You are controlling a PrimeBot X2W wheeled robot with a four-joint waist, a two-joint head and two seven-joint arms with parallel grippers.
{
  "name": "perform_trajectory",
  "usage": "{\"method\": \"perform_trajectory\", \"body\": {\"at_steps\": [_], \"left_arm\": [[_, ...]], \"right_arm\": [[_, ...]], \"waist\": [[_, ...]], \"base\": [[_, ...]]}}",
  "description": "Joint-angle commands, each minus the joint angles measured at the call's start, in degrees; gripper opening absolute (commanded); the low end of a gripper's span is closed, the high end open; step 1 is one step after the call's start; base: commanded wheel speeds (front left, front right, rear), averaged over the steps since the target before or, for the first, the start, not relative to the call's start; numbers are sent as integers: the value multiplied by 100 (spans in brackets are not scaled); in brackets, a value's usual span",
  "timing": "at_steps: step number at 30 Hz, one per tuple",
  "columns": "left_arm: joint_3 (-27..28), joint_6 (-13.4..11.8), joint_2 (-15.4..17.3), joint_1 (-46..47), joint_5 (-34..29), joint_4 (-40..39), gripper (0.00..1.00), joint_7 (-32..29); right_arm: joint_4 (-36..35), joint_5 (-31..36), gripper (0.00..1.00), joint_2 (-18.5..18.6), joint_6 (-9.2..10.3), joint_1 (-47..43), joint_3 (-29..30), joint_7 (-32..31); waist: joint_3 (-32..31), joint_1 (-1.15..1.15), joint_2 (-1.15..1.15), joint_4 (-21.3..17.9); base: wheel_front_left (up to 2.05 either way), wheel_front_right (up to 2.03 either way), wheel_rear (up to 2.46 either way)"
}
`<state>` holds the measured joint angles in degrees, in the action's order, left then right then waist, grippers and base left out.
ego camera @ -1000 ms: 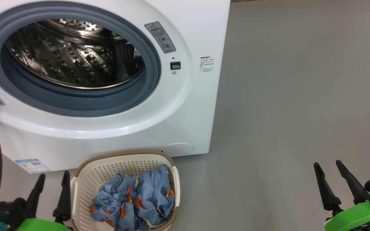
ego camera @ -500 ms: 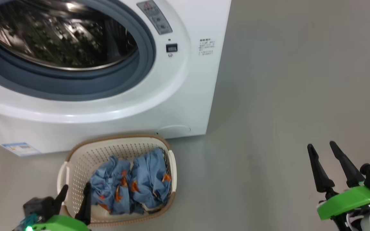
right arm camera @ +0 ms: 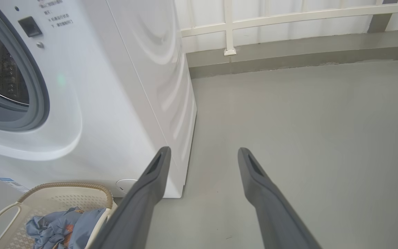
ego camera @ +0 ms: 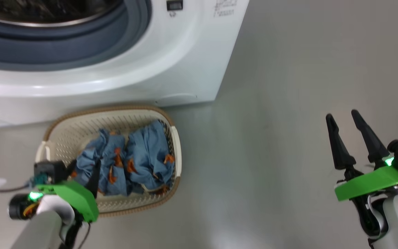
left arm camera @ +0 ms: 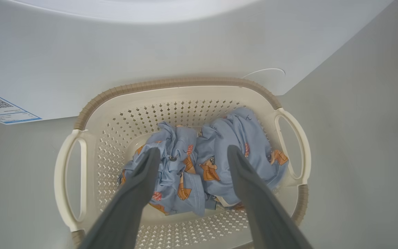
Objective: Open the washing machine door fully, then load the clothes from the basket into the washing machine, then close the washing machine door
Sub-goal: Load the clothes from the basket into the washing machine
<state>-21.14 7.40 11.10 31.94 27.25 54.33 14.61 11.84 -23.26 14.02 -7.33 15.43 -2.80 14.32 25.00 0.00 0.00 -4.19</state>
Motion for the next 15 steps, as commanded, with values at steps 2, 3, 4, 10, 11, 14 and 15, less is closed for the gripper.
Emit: {"method": "perform_trajectory", "body": {"at_steps": [2, 3, 4, 10, 11, 14, 15], "left_arm": [[3, 9, 248, 346, 90, 267, 100, 37], [-74, 9, 258, 494, 118, 431, 100, 28], [-146, 9, 272, 634, 141, 584, 100, -7], [-471, 9, 400, 1378, 200, 1320, 100, -280], [-509, 9, 427, 1482, 204, 1416, 100, -323], [-575, 9, 492, 1764, 206, 1622, 100, -416], [-583, 9, 532, 1848, 207, 1677, 100, -448]], "right_arm": [[-174, 94, 100, 24, -16, 96, -124, 68], [-195, 98, 100, 16, -16, 145, -127, 68], [-213, 103, 100, 8, -16, 190, -131, 68], [-314, 132, 100, -27, -16, 456, -137, 68], [-333, 135, 100, -41, -16, 503, -131, 68], [-357, 147, 100, -76, -16, 626, -123, 68], [-359, 152, 100, -85, -16, 665, -137, 68]], "waist": [[601, 0, 0, -110], [683, 0, 0, -123], [762, 0, 0, -136], [1222, 0, 0, -206], [1295, 0, 0, -222], [1500, 0, 0, -261], [1565, 0, 0, -278]], "base": [[0, 0, 0], [0, 0, 0], [0, 0, 0], [0, 0, 0], [0, 0, 0], [0, 0, 0], [0, 0, 0]]}}
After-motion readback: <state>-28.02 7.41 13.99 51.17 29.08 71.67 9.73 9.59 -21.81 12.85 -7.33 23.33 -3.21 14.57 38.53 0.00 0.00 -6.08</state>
